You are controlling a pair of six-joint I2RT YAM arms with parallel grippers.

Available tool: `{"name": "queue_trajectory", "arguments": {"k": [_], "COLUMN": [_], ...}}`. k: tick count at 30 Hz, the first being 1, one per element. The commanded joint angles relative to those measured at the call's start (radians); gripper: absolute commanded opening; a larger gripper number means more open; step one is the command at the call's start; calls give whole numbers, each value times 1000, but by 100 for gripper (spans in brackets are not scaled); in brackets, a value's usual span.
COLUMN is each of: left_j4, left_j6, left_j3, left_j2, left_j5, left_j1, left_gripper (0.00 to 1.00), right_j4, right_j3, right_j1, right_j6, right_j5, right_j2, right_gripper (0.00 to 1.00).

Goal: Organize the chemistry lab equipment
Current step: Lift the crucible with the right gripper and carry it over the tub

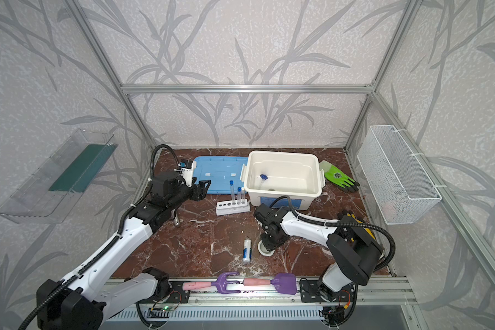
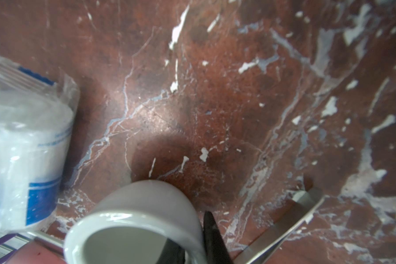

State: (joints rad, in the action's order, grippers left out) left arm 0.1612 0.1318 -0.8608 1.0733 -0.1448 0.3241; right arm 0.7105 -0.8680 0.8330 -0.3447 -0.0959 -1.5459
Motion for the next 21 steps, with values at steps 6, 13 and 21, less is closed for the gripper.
{"name": "queue_trajectory", "arguments": {"k": [6,13,21], "left_j4": [7,22,29], "left_j6": [-9,-20,-25], "left_j3": [-24,-38,-48], "left_j2": [6,19,17], "left_j5": [-15,-58,-64], "left_j1": [-10,-8,-9], "left_gripper": [68,68,68], "right_j4": [176,347,483], "right_j3": [-157,-347,-564], "right_j1": [6,-17,-67], "right_j6": [26,56,73], "right_j5": [15,88,120], "right_j2": [41,57,65], "right_gripper": [9,11,11]}}
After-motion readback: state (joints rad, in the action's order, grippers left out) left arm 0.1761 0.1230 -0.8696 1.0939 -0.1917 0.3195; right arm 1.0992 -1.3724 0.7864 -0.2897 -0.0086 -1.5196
